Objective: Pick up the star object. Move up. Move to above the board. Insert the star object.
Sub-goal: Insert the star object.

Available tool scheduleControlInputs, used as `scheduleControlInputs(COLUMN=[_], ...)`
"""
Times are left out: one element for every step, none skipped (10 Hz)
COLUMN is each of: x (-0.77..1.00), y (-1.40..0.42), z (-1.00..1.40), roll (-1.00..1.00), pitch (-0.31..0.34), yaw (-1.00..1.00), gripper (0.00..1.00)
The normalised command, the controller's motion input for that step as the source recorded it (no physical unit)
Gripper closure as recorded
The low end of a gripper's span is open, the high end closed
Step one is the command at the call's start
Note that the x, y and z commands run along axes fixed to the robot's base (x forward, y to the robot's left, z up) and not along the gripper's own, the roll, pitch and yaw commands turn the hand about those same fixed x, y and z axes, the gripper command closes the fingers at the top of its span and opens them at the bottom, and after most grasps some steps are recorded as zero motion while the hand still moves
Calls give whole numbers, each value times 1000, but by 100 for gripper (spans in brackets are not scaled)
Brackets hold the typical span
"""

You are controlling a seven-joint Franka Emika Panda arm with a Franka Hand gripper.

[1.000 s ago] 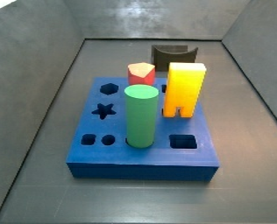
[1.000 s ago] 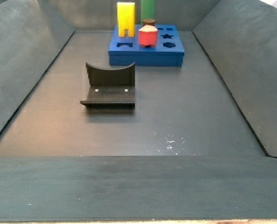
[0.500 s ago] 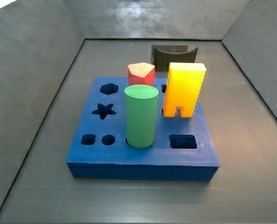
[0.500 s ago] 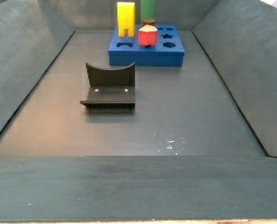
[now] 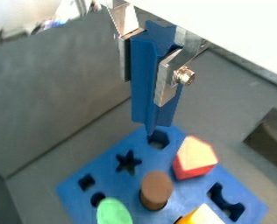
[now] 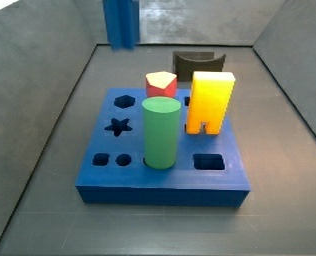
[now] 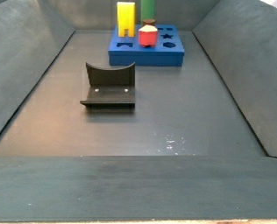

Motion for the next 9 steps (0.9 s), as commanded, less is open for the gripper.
scheduleControlInputs(x=[0, 0, 0, 0, 0, 0, 0, 34, 0], y=[-97, -137, -229, -189, -109, -83, -86, -49, -3], z=[-969, -951, -851, -706, -654, -589, -546, -657, -489], roll=[0, 0, 176, 273, 264, 329, 303, 87, -83], pitch=[-100, -101, -71, -46, -56, -43, -60, -90, -124], yaw=[291, 323, 571, 729, 771, 754, 709, 409, 31], gripper=[100, 100, 100, 100, 100, 100, 100, 100, 100])
